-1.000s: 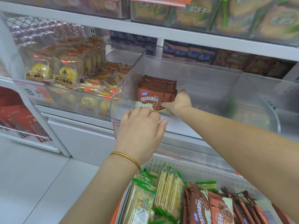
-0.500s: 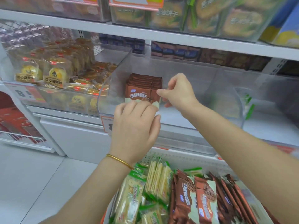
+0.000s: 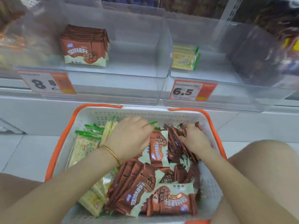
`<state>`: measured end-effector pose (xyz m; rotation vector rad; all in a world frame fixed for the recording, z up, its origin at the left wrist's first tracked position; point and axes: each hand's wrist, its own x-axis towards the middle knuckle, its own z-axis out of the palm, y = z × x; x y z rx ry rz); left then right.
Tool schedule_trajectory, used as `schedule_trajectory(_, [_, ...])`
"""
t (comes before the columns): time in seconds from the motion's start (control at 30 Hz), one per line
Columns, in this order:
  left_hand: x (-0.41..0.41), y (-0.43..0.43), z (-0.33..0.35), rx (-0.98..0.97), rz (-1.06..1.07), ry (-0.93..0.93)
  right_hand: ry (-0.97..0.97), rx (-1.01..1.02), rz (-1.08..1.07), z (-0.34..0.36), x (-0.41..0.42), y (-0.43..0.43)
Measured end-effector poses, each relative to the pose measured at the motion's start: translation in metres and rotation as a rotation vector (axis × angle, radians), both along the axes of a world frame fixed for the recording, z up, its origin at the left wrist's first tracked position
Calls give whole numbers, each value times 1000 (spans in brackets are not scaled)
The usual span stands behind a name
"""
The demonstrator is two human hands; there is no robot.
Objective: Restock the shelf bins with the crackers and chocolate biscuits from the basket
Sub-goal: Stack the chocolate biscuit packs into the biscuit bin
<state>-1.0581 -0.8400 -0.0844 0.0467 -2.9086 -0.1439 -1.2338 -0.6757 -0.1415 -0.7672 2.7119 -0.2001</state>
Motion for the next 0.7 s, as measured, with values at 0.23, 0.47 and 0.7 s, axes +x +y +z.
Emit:
schedule_trajectory(0.23, [5,-2,-13,80,8,-58,78,86,6,-9,6,-4])
schedule_trajectory(0.47, [3,15,-4,480,99,-176,-274,-433,-74,62,18,2])
schedule_trajectory(0.7, [1,8,18,980,348,-94,-984,-809,-127,100,46,-19])
